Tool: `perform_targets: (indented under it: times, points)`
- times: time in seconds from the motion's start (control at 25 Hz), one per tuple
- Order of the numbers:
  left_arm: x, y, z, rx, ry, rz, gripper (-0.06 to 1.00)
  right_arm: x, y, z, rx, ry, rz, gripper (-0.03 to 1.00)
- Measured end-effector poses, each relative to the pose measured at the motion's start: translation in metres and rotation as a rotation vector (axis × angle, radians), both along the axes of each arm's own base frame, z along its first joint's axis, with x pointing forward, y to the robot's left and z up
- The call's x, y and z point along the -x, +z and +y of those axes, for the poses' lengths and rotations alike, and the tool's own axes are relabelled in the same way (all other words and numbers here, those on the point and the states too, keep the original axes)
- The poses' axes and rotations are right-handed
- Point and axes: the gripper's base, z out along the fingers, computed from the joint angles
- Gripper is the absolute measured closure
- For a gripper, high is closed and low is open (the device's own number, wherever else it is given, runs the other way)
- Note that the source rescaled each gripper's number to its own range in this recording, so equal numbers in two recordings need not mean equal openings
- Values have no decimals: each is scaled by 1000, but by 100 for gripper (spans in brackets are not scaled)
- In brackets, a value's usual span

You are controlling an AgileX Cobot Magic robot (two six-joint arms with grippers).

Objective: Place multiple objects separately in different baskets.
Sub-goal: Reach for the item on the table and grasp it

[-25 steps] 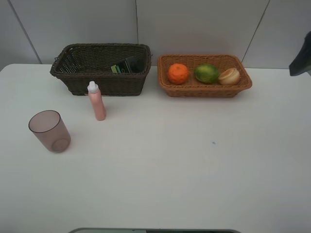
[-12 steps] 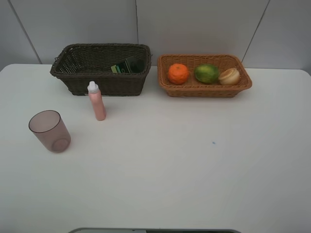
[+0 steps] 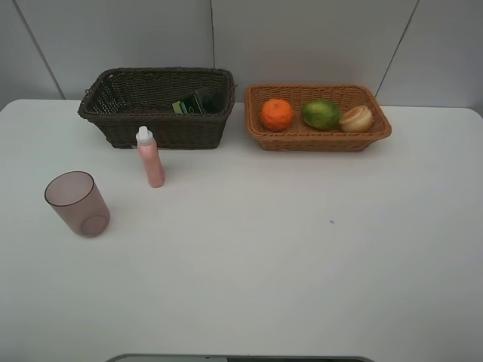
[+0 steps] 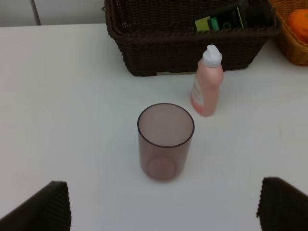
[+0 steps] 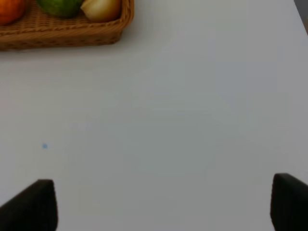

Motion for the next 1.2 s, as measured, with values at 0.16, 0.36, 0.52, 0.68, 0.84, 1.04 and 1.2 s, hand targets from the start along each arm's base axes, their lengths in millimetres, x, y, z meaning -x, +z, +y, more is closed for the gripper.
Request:
perform_targets:
  times: [0.16,0.36,0.52,0.68,0.84,1.04,1.2]
  points:
    - [0,0,0,0,0,0,-6,5,0,0,-2,3,-31,10]
    - [0,0,0,0,0,0,-6,13,2,0,-2,6,-99,10]
    - [0,0,0,0,0,0,-6,18,3,1,-8,18,-185,10]
    - [0,0,0,0,0,0,-6,12,-6,4,-30,39,-233,10]
    - [0,0,0,0,0,0,-6,6,-18,5,-30,44,-230,10]
    - [0,0,0,0,0,0,-6,4,-19,5,-29,48,-254,10]
    - [0,0,0,0,0,0,-6,3,-19,5,-29,48,-257,10]
